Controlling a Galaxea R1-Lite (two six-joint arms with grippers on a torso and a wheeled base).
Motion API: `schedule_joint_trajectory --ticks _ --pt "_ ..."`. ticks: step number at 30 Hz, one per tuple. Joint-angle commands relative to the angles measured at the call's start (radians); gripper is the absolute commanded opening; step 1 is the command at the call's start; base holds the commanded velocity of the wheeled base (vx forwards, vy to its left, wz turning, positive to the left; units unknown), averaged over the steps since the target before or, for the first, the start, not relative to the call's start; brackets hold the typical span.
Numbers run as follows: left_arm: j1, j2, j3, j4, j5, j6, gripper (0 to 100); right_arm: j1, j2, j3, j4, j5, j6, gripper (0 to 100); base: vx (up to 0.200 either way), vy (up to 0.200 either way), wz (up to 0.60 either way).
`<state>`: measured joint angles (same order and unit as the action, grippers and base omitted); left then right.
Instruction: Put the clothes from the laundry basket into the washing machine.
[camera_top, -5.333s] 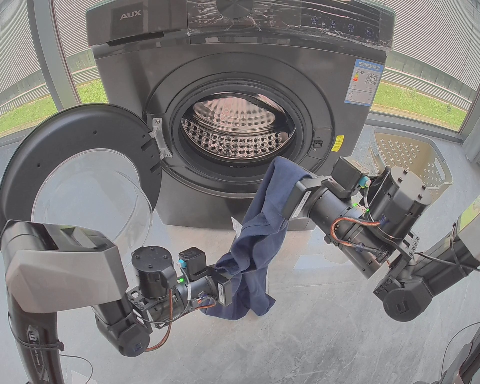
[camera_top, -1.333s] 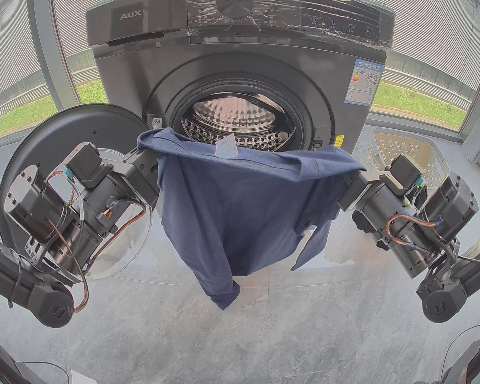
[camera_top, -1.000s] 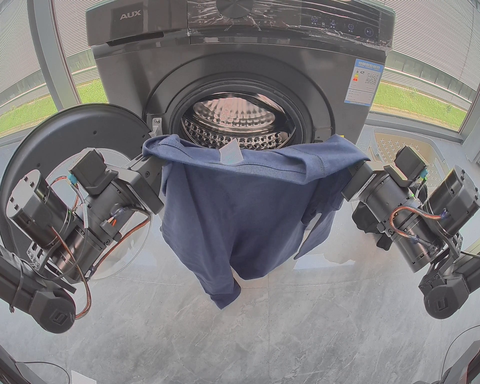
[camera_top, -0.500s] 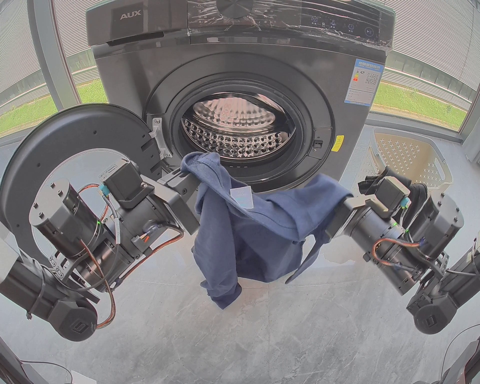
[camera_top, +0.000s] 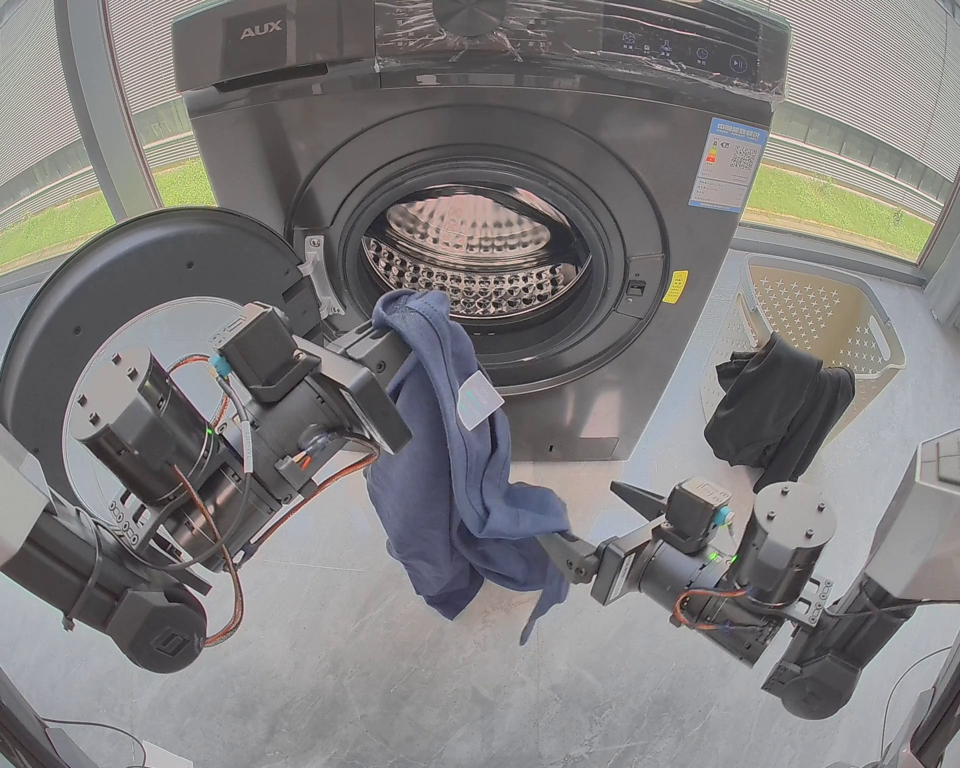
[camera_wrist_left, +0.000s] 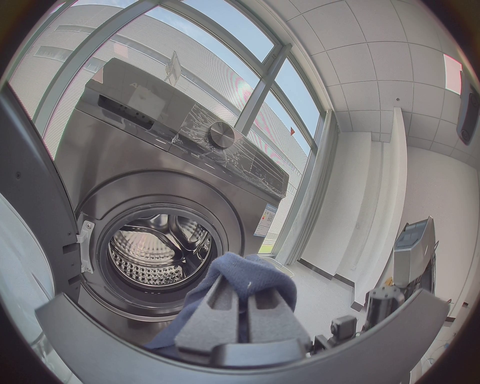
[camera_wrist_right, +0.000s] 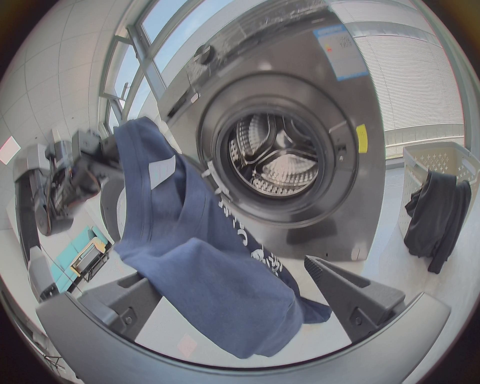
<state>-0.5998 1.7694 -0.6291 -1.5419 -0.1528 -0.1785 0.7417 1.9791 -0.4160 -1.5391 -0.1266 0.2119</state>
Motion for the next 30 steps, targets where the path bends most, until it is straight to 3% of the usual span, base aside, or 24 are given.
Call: schedule_joint_trajectory --ticks 1,5,17,30 --pt "0.000 -0.007 -0.007 0.000 0.002 -0.001 0 0.024 0.110 -0.003 -0.003 0.001 -0.003 100 0.000 0.000 0.00" --pt "0.000 -0.025 0.006 -0.003 -0.004 0.002 0 0.019 0.214 -0.121 -0.003 -0.013 -0.002 100 0.000 0.000 0.00" --pt "-0.021 -0.041 0.008 -0.003 -0.004 0.002 0 0.039 0.333 -0.325 0.011 -0.008 -0.026 100 0.000 0.000 0.00" --pt "-0.055 -0.088 0.008 0.002 -0.008 0.002 0 0.007 0.441 -0.557 0.073 -0.010 -0.051 100 0.000 0.000 0.00"
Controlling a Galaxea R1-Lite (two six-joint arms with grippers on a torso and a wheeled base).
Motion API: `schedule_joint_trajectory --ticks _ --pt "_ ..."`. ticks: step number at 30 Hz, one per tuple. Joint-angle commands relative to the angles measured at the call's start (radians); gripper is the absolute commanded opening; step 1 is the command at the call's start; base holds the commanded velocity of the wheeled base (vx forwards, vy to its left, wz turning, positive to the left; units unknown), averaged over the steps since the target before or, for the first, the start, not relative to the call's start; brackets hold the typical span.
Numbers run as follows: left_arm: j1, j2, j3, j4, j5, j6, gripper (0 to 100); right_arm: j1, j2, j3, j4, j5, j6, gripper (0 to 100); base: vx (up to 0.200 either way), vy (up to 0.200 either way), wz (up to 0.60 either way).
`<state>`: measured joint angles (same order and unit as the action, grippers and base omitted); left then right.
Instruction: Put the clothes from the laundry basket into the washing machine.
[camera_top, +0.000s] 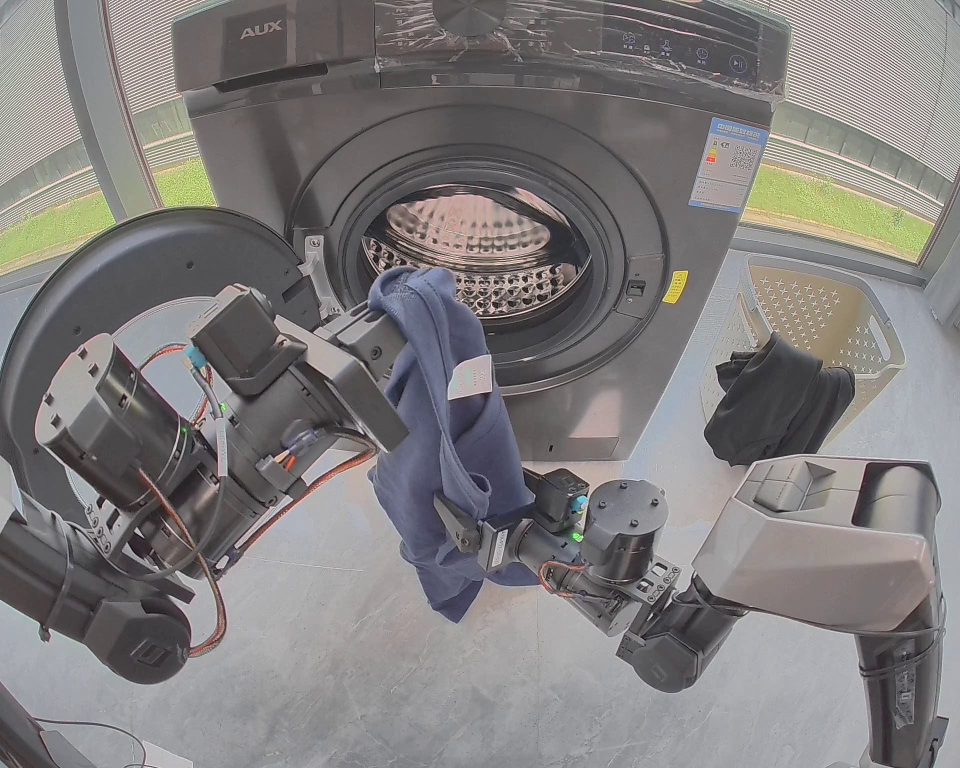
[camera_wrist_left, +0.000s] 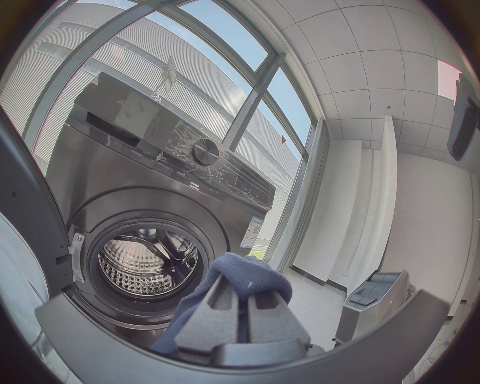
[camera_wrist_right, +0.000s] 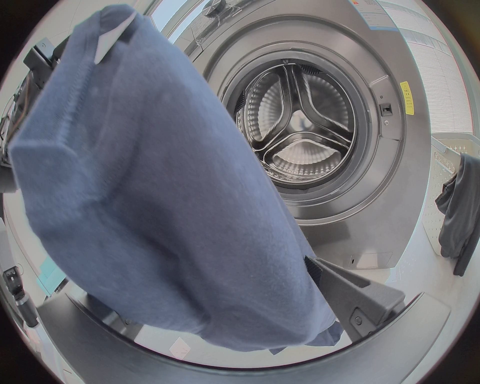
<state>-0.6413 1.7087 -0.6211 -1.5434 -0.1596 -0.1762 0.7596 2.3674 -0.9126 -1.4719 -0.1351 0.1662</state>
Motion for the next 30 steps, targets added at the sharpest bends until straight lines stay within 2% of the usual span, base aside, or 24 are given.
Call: schedule_joint_trajectory --ticks 1,8,18,19,26,30 --pt "-0.015 -0.031 0.000 0.003 -0.001 0.000 0 -0.013 0.056 -0.071 0.008 -0.001 -0.004 100 0.000 0.000 0.00" --pt "-0.017 -0.037 0.001 0.003 -0.003 0.000 0 -0.031 0.076 -0.132 0.019 -0.001 -0.005 100 0.000 0.000 0.00" --pt "-0.034 -0.040 -0.003 -0.001 -0.003 -0.006 0 -0.013 0.115 -0.170 0.004 -0.003 -0.004 100 0.000 0.000 0.00" --pt "-0.031 -0.041 -0.005 0.000 -0.003 -0.009 0 -0.013 0.113 -0.170 0.004 -0.003 -0.004 0 0.000 0.000 0.00" --pt "-0.018 -0.040 -0.011 0.005 -0.001 -0.011 0 -0.019 0.104 -0.163 -0.007 -0.003 -0.004 0 0.000 0.000 0.00" --pt "0.041 -0.032 -0.016 0.016 0.005 -0.011 0 -0.065 0.026 -0.074 -0.008 -0.003 0.004 0 0.000 0.000 0.00"
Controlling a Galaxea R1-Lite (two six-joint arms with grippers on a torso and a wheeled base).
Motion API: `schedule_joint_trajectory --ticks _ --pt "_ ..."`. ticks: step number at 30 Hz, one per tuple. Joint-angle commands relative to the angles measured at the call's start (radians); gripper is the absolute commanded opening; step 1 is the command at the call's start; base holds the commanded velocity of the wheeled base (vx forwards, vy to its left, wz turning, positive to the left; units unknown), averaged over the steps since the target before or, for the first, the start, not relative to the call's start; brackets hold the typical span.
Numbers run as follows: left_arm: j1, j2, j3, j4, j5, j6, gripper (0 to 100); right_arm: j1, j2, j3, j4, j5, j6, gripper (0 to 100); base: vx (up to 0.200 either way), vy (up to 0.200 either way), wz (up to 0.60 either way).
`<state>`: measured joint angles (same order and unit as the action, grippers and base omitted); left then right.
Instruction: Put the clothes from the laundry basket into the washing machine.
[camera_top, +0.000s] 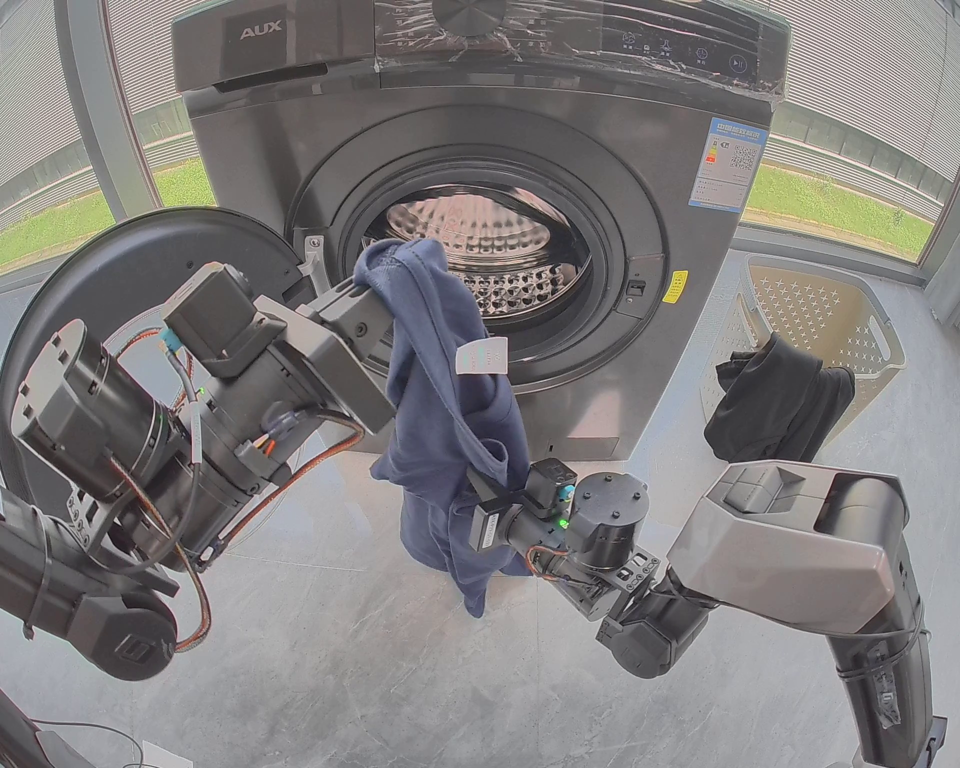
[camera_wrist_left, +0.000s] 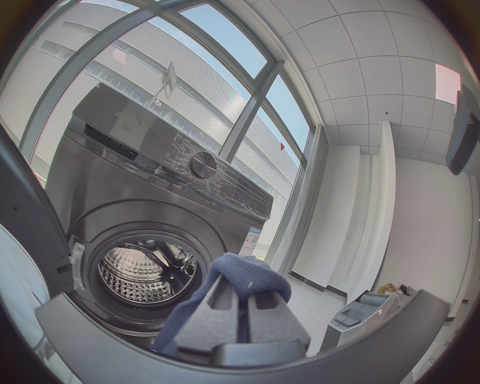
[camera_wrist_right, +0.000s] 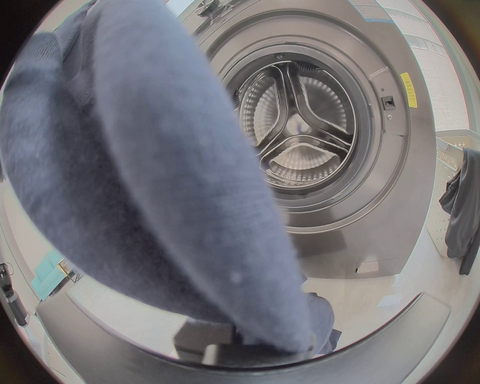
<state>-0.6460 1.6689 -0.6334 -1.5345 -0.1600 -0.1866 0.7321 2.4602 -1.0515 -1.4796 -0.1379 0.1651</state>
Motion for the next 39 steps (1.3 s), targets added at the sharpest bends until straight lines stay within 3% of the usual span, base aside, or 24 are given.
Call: schedule_joint_trajectory --ticks 1,8,14,16,20,24,26,30,31,35,39 --pt "0.066 0.012 -0.002 0.013 0.007 -0.001 0 -0.048 -0.090 0.087 -0.001 -0.002 0.007 0 0.000 0.000 0.00" --pt "0.190 0.041 0.014 0.073 -0.004 0.003 0 -0.128 -0.257 0.169 0.008 0.000 0.004 0 0.000 0.000 0.00" --pt "0.239 0.115 0.063 0.074 -0.024 0.016 0 -0.145 -0.353 0.197 0.016 0.000 0.001 0 0.000 0.000 0.00" --pt "0.247 0.150 0.083 0.068 -0.030 0.029 0 -0.138 -0.366 0.199 0.015 0.000 0.001 0 0.000 0.000 0.00" --pt "0.256 0.222 0.124 0.043 -0.058 0.081 0 -0.129 -0.388 0.196 0.016 0.000 0.001 0 0.000 0.000 0.00" --pt "0.243 0.288 0.184 0.007 -0.085 0.105 0 -0.114 -0.392 0.188 0.016 0.001 -0.001 0 0.000 0.000 0.00" --pt "0.239 0.339 0.204 -0.019 -0.108 0.144 0 -0.105 -0.392 0.188 0.015 0.001 0.001 0 0.000 0.000 0.00" --pt "0.241 0.353 0.210 -0.019 -0.116 0.154 0 -0.097 -0.392 0.189 0.015 0.000 0.001 0 0.000 0.000 0.00" --pt "0.243 0.353 0.212 -0.019 -0.118 0.154 100 -0.099 -0.392 0.186 0.015 0.000 0.001 0 0.000 0.000 0.00" --pt "0.238 0.347 0.219 -0.019 -0.135 0.147 100 -0.109 -0.392 0.183 0.015 0.001 -0.001 0 0.000 0.000 0.00" --pt "0.220 0.353 0.279 -0.019 -0.162 0.159 100 -0.129 -0.392 0.165 0.016 0.003 -0.001 0 0.000 0.000 0.00"
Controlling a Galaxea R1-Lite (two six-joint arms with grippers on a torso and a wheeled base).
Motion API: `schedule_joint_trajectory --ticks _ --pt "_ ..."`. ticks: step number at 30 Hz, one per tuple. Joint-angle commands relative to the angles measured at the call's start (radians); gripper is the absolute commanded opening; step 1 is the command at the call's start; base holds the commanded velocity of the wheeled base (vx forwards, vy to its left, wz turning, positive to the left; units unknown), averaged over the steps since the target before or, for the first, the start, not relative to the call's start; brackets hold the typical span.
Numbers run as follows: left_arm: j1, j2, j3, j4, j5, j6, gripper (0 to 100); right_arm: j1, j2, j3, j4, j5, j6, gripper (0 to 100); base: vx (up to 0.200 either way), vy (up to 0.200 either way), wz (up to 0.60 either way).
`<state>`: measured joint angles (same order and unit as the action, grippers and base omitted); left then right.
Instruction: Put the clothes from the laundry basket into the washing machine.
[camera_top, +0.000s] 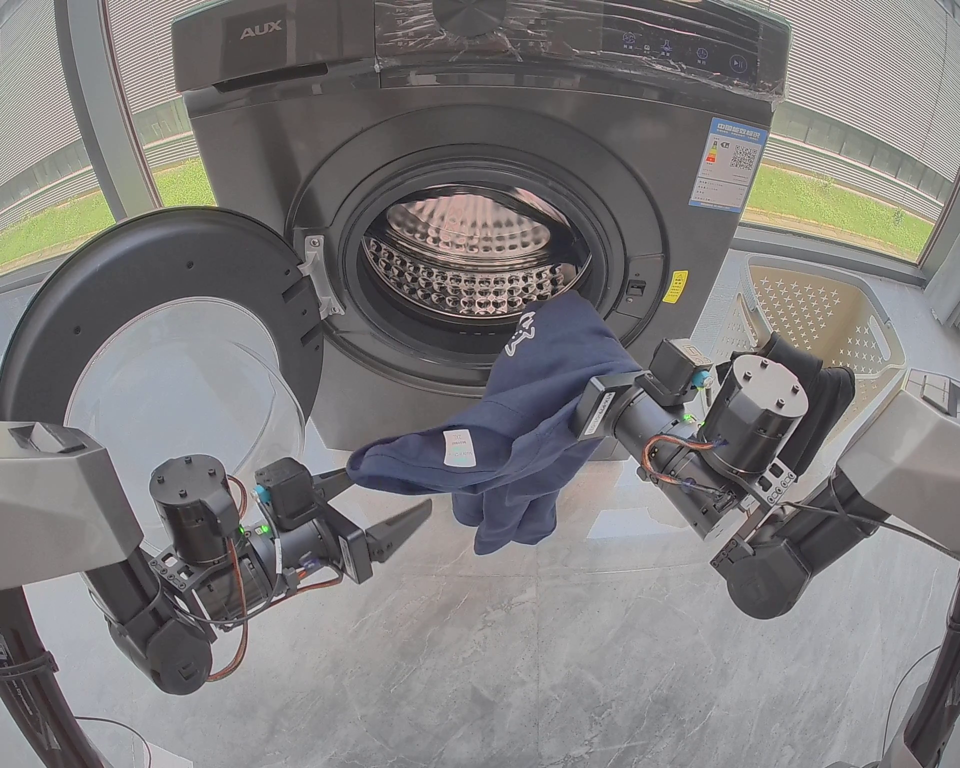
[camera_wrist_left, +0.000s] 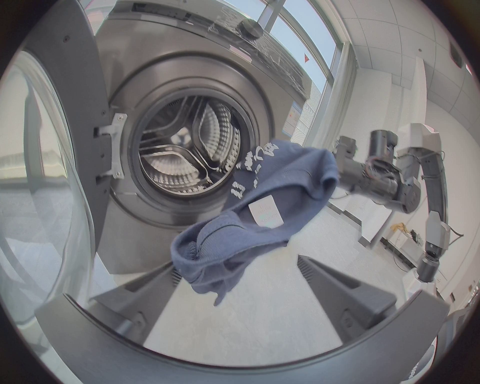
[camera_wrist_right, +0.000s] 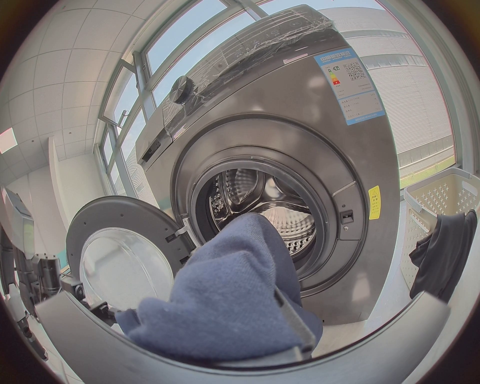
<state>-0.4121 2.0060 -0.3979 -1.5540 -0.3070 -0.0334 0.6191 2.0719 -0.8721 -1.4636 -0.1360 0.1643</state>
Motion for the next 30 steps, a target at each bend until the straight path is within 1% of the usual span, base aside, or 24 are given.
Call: schedule_joint_trajectory --ticks 1,2,3,7,9,10,11,14,17,20,21,22,23,24,30 --pt "-0.017 0.017 0.053 0.000 -0.021 0.007 100 -0.018 -0.004 -0.019 0.002 0.001 0.000 0 0.000 0.000 0.00" --pt "-0.024 0.019 0.076 0.000 -0.038 0.013 100 -0.021 -0.004 -0.025 0.002 0.001 0.000 0 0.000 0.000 0.00" --pt "-0.024 0.020 0.082 0.000 -0.041 0.018 100 -0.021 -0.004 -0.027 0.002 0.001 0.000 0 0.000 0.000 0.00" --pt "-0.025 0.034 0.137 0.000 -0.086 0.075 100 -0.019 -0.001 -0.031 0.002 0.001 0.000 0 0.000 0.000 0.00" --pt "-0.030 0.033 0.159 0.000 -0.106 0.092 100 -0.015 0.000 -0.034 0.000 0.001 0.001 0 0.000 0.000 0.00" --pt "-0.031 0.030 0.163 0.000 -0.112 0.095 100 -0.012 0.002 -0.036 0.000 -0.001 0.001 0 0.000 0.000 0.00" --pt "-0.042 0.022 0.168 0.000 -0.133 0.102 100 -0.004 0.005 -0.036 -0.001 -0.001 0.003 0 0.000 0.000 0.00" --pt "-0.068 0.004 0.119 -0.001 -0.132 0.099 100 0.019 0.008 -0.028 -0.001 -0.002 0.004 0 0.000 0.000 0.00" --pt "-0.082 -0.023 0.065 0.000 -0.126 0.082 100 0.039 0.005 -0.031 0.000 -0.002 0.003 0 0.000 0.000 0.00" --pt "-0.083 -0.026 0.010 0.000 -0.109 0.067 100 0.040 0.005 -0.031 0.002 -0.002 0.001 0 0.000 0.000 0.00" --pt "-0.083 -0.027 -0.012 0.000 -0.090 0.058 100 0.040 0.007 -0.030 0.002 -0.002 0.003 0 0.000 0.000 0.00" --pt "-0.083 -0.027 -0.021 0.002 -0.083 0.055 100 0.040 0.007 -0.028 0.000 -0.002 0.003 0 0.000 0.000 0.00" --pt "-0.088 -0.026 -0.055 0.002 -0.064 0.055 100 0.040 0.008 -0.028 0.000 -0.002 0.003 0 0.000 0.000 0.00" --pt "-0.093 -0.016 -0.070 0.002 -0.060 0.053 100 0.042 0.008 -0.030 0.000 -0.002 0.001 0 0.000 0.000 0.00" --pt "-0.123 0.063 -0.150 0.000 -0.057 0.055 100 0.073 0.010 -0.034 0.000 -0.002 0.003 0 0.000 0.000 0.00"
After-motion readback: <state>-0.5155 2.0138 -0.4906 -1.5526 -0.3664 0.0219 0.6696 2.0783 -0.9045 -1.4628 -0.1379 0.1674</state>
